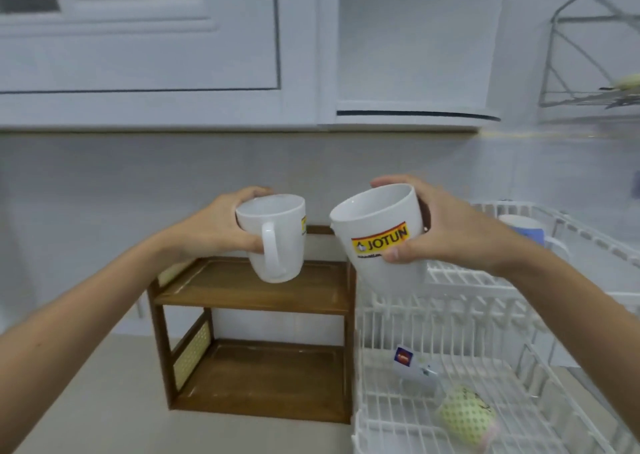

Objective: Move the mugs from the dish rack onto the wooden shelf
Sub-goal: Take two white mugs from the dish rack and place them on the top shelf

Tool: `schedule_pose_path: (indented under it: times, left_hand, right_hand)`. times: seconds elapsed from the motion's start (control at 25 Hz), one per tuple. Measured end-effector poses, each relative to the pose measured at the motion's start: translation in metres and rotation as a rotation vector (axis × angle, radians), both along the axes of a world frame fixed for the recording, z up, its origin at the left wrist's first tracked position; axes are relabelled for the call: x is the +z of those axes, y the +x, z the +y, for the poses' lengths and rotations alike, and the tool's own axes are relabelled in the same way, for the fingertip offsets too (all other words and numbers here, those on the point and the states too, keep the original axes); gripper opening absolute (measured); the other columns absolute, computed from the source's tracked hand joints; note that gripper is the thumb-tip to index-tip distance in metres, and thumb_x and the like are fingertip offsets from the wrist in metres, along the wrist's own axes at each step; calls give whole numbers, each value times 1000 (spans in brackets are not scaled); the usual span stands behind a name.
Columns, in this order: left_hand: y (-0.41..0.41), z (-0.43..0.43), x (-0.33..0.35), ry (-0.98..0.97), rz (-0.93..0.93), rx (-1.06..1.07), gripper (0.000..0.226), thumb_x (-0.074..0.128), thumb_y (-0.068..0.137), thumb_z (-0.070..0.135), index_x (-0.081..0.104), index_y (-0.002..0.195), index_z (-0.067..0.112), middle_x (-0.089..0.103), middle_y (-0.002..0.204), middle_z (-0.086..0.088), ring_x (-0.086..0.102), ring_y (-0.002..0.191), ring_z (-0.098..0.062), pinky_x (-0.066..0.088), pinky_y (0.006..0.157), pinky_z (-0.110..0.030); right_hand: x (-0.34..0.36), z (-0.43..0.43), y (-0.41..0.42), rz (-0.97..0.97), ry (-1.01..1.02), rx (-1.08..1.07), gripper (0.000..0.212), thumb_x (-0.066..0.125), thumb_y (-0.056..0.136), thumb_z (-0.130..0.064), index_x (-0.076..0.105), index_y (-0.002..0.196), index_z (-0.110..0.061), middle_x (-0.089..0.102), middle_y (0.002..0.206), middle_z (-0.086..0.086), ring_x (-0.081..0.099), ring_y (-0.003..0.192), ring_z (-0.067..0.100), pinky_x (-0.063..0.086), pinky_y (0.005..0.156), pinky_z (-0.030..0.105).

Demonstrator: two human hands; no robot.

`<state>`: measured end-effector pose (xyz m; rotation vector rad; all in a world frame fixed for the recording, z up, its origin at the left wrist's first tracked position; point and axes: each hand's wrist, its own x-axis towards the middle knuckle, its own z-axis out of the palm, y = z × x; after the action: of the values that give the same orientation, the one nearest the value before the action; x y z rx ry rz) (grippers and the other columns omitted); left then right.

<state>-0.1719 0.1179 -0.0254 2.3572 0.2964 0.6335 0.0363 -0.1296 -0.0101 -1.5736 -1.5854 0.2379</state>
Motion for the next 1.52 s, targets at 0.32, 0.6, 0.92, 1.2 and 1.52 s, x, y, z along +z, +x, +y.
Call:
schedule_pose_path:
  times: [0.32, 0.6, 0.92, 1.2, 1.52]
  left_hand:
    - [-45, 105, -52, 34, 47, 341, 96, 83, 50, 57, 40, 132, 33, 55, 115, 14, 56, 103, -8, 47, 76, -20]
    - [-35, 165, -81, 121, 114, 432, 100, 77, 44, 65, 45, 131, 28, 58, 120, 5, 55, 100, -14, 49, 74, -23]
    - [10, 207, -99, 176, 254, 525, 95, 81, 51, 57, 46, 131, 19, 57, 127, -2, 56, 110, -21, 53, 88, -35]
    - [22, 228, -104, 118, 221, 487, 86, 81, 56, 54, 51, 127, 16, 60, 122, -3, 58, 105, -20, 53, 84, -33]
    - [19, 235, -106, 79, 288, 487, 100, 78, 50, 59, 46, 134, 17, 57, 126, -3, 52, 96, -16, 53, 73, -29]
  right_hand:
    - [-42, 120, -72, 17, -11, -153, 106, 83, 42, -54, 32, 133, -38, 58, 109, -18, 61, 93, 1, 51, 70, 20]
    - [-93, 221, -70, 100, -18, -392, 101, 84, 47, -45, 29, 132, -34, 57, 109, -3, 60, 94, 17, 55, 72, 32]
    - [-142, 301, -38, 289, -54, -539, 111, 90, 46, -34, 28, 138, -29, 48, 138, 6, 48, 124, 27, 45, 101, 43]
    - [-155, 329, -29, 307, -22, -498, 109, 91, 51, -33, 29, 139, -30, 47, 138, 3, 47, 124, 26, 45, 98, 39]
    - [-158, 331, -34, 358, -2, -474, 106, 90, 55, -25, 27, 139, -30, 53, 129, 4, 53, 116, 23, 47, 93, 35]
